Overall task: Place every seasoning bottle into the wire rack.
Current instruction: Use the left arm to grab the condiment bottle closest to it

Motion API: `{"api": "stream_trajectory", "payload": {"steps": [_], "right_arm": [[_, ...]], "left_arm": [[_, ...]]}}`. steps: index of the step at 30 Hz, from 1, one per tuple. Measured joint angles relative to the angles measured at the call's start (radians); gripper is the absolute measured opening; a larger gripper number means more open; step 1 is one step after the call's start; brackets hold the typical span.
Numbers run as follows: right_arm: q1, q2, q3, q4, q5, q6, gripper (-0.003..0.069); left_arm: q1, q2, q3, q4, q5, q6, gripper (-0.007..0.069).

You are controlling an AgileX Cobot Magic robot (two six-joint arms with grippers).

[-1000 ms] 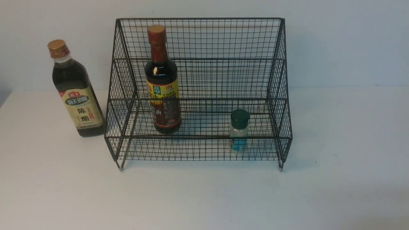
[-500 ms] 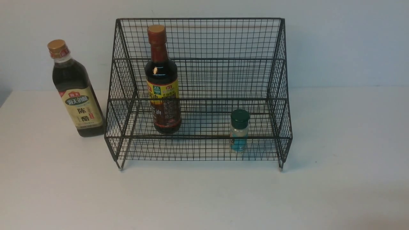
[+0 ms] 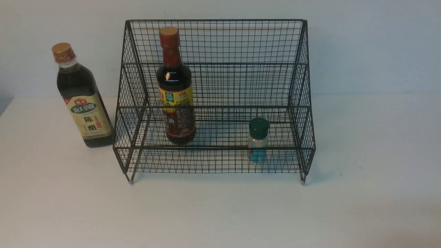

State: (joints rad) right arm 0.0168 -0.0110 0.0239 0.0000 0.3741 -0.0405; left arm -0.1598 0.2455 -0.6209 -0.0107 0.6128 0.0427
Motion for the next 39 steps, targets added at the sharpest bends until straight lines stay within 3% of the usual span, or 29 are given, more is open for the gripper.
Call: {"api": "stream_trajectory", "payload": {"steps": [8,13,39], "right_arm": [[0.000,0.000,0.000,0.000,0.000,0.000,-0.0011],[0.000,0.000,0.000,0.000,0.000,0.000,-0.0011],[0.000,0.000,0.000,0.000,0.000,0.000,-0.0011]], "left_arm": [[0.070,-0.254,0.519,-0.035,-0.206,0.000,-0.0005],[0.071,-0.256,0.631,-0.030,-0.227,0.000,-0.0005],[0.071,-0.256,0.647,-0.026,-0.229,0.010,-0.0005]]}}
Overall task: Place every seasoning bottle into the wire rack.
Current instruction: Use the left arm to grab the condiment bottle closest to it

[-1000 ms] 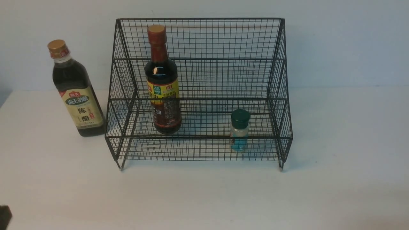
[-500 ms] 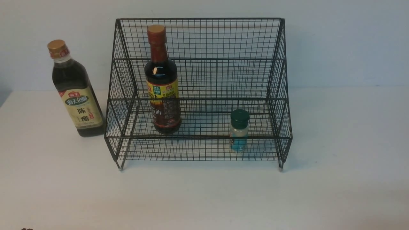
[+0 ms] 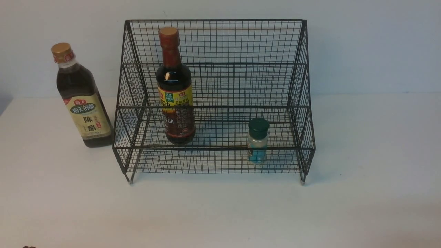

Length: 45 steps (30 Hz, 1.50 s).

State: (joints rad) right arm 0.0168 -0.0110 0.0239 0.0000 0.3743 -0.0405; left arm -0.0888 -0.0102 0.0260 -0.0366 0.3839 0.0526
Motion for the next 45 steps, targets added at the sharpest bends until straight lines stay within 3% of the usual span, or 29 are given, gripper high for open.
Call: {"api": "stream_trajectory", "payload": {"steps": [25,29,35,41,45], "right_arm": [[0.000,0.000,0.000,0.000,0.000,0.000,-0.0011],[0.000,0.000,0.000,0.000,0.000,0.000,-0.0011],[0.000,0.000,0.000,0.000,0.000,0.000,-0.0011],[0.000,0.000,0.000,0.000,0.000,0.000,-0.0011],[0.000,0.000,0.000,0.000,0.000,0.000,-0.0011]], "left_arm": [[0.000,0.000,0.001,0.015,-0.008,-0.001,-0.0005],[0.000,0.000,0.003,-0.039,-0.075,-0.045,-0.0005],[0.000,0.000,0.003,-0.172,-0.362,-0.082,-0.0005],[0.000,0.000,-0.005,-0.224,-0.826,-0.085,-0.0005],[0.000,0.049,-0.114,-0.229,-0.870,-0.086,-0.0005]]}}
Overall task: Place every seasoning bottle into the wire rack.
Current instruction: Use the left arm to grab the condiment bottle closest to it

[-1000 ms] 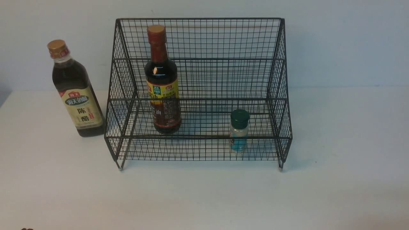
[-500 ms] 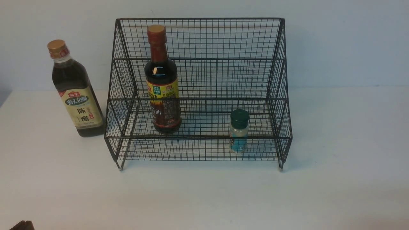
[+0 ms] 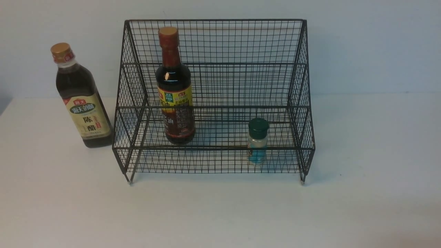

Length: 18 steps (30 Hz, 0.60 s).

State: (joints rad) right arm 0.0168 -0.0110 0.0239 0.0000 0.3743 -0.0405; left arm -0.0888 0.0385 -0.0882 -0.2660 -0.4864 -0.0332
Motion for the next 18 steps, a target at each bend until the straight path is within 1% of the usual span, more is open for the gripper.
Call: {"api": "stream_trajectory", "payload": {"steps": [1,4,5,7,9,11,13,14,15,18], "right_arm": [[0.000,0.000,0.000,0.000,0.000,0.000,-0.0011],[0.000,0.000,0.000,0.000,0.000,0.000,-0.0011],[0.000,0.000,0.000,0.000,0.000,0.000,-0.0011],[0.000,0.000,0.000,0.000,0.000,0.000,-0.0011],[0.000,0.000,0.000,0.000,0.000,0.000,-0.0011],[0.000,0.000,0.000,0.000,0.000,0.000,-0.0011],[0.000,0.000,0.000,0.000,0.000,0.000,-0.0011],[0.000,0.000,0.000,0.000,0.000,0.000,-0.0011],[0.000,0.000,0.000,0.000,0.000,0.000,-0.0011],[0.000,0.000,0.000,0.000,0.000,0.000,-0.0011]], "left_arm": [[0.000,0.024,-0.043,0.000,0.018,0.001,-0.0005],[0.000,0.181,-0.190,0.006,0.145,0.006,-0.0005],[0.000,0.192,-0.190,0.006,0.151,0.006,-0.0005],[0.000,0.332,-0.276,0.035,0.200,0.006,-0.0005],[0.000,0.466,-0.333,0.079,0.216,0.016,-0.0005],[0.000,0.537,-0.363,0.110,0.219,0.027,-0.0003],[0.000,0.699,-0.421,0.173,0.224,0.047,0.0014],[0.000,0.709,-0.428,0.182,0.223,0.048,0.0019],[0.000,0.748,-0.442,0.191,0.222,0.050,0.0030],[0.000,0.902,-0.471,0.202,0.176,0.051,0.0101]]}}
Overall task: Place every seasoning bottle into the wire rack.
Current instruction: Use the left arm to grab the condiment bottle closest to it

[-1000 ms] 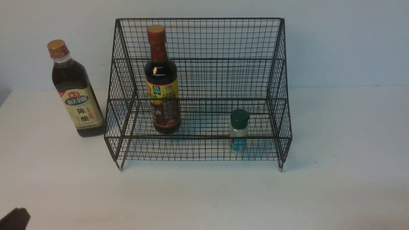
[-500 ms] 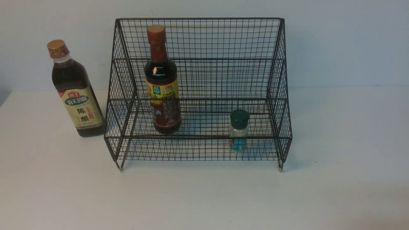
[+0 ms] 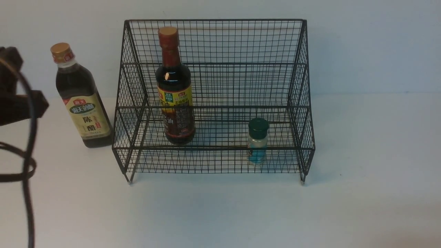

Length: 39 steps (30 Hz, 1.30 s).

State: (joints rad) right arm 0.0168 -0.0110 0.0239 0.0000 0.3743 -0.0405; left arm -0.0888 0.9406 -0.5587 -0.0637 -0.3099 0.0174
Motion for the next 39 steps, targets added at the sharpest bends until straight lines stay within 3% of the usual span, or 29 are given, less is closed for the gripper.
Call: {"api": "stream_trajectory", "payload": {"steps": [3,7,8,10,11,14,18,24,39], "right_arm": [[0.000,0.000,0.000,0.000,0.000,0.000,-0.0011],[0.000,0.000,0.000,0.000,0.000,0.000,-0.0011],[0.000,0.000,0.000,0.000,0.000,0.000,-0.0011],[0.000,0.000,0.000,0.000,0.000,0.000,-0.0011],[0.000,0.000,0.000,0.000,0.000,0.000,-0.0011],[0.000,0.000,0.000,0.000,0.000,0.000,-0.0011],[0.000,0.000,0.000,0.000,0.000,0.000,-0.0011],[0.000,0.000,0.000,0.000,0.000,0.000,-0.0011],[0.000,0.000,0.000,0.000,0.000,0.000,-0.0011]], "left_arm": [[0.000,0.090,-0.016,0.000,-0.058,0.000,0.0163],[0.000,0.218,-0.049,-0.060,-0.175,0.005,0.0317],[0.000,0.257,-0.064,-0.110,-0.199,0.025,0.0379],[0.000,0.278,-0.074,-0.140,-0.211,0.043,0.0413],[0.000,0.316,-0.099,-0.180,-0.223,0.091,0.0470],[0.000,0.363,-0.138,-0.201,-0.227,0.172,0.0514],[0.000,0.434,-0.215,-0.265,-0.227,0.279,0.0532],[0.014,0.522,-0.296,-0.410,-0.227,0.342,0.0533],[0.059,0.692,-0.390,-0.416,-0.219,0.348,0.0533]]}}
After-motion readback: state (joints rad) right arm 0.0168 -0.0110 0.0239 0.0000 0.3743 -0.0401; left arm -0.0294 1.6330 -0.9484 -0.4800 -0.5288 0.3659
